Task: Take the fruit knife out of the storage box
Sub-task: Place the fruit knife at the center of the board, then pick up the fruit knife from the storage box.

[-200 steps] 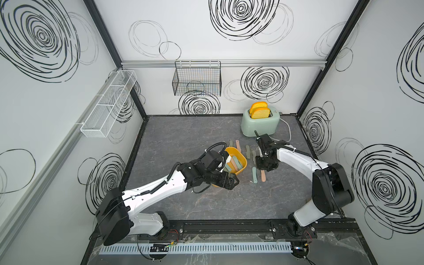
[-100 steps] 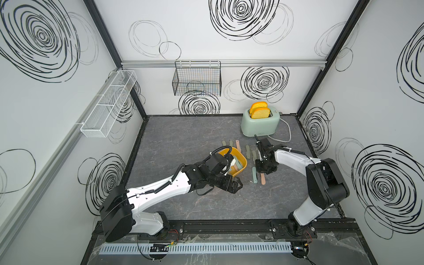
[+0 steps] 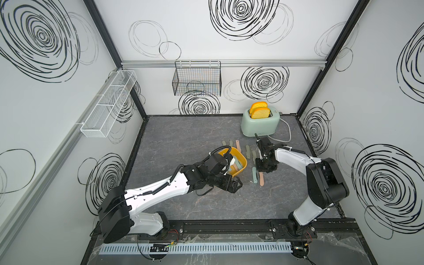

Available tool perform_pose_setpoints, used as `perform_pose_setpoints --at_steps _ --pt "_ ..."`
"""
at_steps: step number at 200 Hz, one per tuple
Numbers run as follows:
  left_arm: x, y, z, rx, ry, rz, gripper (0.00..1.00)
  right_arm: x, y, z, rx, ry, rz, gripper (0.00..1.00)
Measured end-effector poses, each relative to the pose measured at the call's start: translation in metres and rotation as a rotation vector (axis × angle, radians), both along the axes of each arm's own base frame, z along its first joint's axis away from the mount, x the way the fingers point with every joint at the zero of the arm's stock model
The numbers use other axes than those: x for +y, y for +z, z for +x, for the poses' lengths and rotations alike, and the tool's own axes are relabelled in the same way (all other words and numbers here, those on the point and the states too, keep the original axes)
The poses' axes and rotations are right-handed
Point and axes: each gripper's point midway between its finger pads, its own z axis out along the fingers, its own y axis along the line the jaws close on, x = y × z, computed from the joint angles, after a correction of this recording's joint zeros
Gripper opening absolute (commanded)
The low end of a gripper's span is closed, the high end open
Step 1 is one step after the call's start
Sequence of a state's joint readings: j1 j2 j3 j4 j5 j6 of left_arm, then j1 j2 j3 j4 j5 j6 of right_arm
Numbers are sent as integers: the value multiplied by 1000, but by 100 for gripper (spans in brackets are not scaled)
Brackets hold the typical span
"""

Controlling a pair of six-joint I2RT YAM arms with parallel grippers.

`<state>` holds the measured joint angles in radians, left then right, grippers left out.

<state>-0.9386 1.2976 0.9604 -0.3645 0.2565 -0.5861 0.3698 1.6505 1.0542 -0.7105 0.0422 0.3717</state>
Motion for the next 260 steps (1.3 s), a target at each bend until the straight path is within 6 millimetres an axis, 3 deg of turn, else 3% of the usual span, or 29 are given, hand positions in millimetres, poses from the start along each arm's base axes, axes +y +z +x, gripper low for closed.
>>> perform_pose_setpoints --at_steps 47,84,133,167,260 --pt "21 26 19 -49 82 -51 98 36 64 38 -155 40 69 36" --pt "53 31 30 -57 163 -52 98 79 84 43 -196 125 91 36" --pt "102 29 32 -59 268 -36 98 133 56 41 -135 228 65 35" --pt "127 23 27 -46 320 -25 98 156 33 42 -96 273 38 33" --pt "154 6 17 -1 383 0 98 158 -14 49 -33 308 -61 30"
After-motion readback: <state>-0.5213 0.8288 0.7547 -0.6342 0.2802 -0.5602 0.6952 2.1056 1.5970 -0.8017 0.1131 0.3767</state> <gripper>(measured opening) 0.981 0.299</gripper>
